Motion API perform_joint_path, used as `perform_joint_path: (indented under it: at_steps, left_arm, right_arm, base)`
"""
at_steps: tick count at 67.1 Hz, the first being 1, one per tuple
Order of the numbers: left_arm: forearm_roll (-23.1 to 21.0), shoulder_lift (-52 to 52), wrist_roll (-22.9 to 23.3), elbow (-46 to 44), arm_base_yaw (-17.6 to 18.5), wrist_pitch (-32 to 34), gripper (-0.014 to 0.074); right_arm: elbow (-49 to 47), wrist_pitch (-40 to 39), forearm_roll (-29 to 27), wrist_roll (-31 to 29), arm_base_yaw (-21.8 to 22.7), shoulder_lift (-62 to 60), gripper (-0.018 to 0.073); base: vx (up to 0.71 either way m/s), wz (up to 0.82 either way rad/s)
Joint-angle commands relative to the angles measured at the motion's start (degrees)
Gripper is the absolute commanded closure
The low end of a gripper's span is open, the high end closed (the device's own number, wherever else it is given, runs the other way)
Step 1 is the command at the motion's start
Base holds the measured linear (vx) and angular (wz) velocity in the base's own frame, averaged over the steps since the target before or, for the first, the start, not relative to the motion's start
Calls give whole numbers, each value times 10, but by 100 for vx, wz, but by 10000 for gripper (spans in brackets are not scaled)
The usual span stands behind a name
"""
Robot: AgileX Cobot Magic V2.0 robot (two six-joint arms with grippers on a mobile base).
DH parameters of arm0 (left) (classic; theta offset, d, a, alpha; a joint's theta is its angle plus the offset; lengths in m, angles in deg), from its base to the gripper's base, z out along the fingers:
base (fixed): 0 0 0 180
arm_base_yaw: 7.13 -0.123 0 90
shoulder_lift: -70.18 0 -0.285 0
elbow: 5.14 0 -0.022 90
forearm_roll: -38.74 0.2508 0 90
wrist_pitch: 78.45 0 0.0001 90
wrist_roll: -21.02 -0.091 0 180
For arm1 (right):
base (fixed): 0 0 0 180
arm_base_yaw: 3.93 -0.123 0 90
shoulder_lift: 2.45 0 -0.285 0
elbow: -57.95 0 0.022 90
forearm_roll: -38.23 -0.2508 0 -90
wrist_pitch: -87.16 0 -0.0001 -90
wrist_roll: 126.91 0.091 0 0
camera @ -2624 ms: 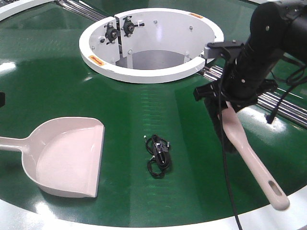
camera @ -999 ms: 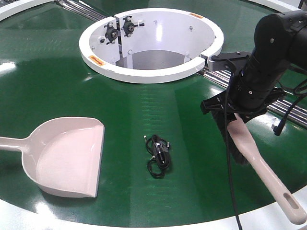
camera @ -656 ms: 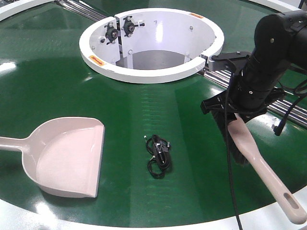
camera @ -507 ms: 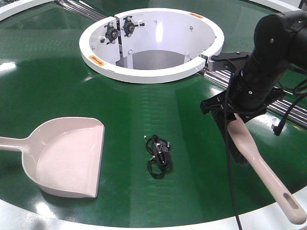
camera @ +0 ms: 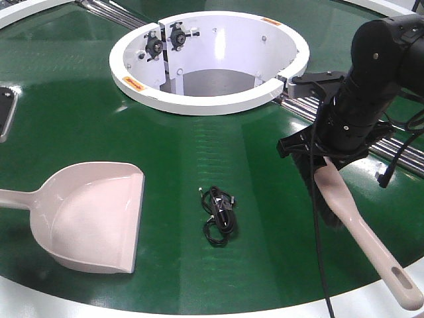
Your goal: Clean and inspect green conveyor with broom and dustpan
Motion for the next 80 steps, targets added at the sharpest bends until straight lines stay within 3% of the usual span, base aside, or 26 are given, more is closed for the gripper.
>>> perform_joint_path:
  at_steps: [1, 19, 66, 80]
  left_arm:
    - [3, 8, 8, -19, -13, -19, 11]
    - [47, 48, 9, -19, -24, -19, 11]
    - [60, 119, 41, -19, -29, -19, 12]
    - [63, 119, 67, -19, -29, -19, 109]
  right_arm:
    - [-14, 28, 7, -4, 3, -29, 563]
    - [-14, 28, 6, -4, 3, -29, 563]
    - [-14, 28, 6, -4, 3, -29, 563]
    - [-14, 28, 6, -4, 3, -29, 563]
  base:
    - [0, 0]
    - [0, 0]
    - [0, 0]
    - [0, 0]
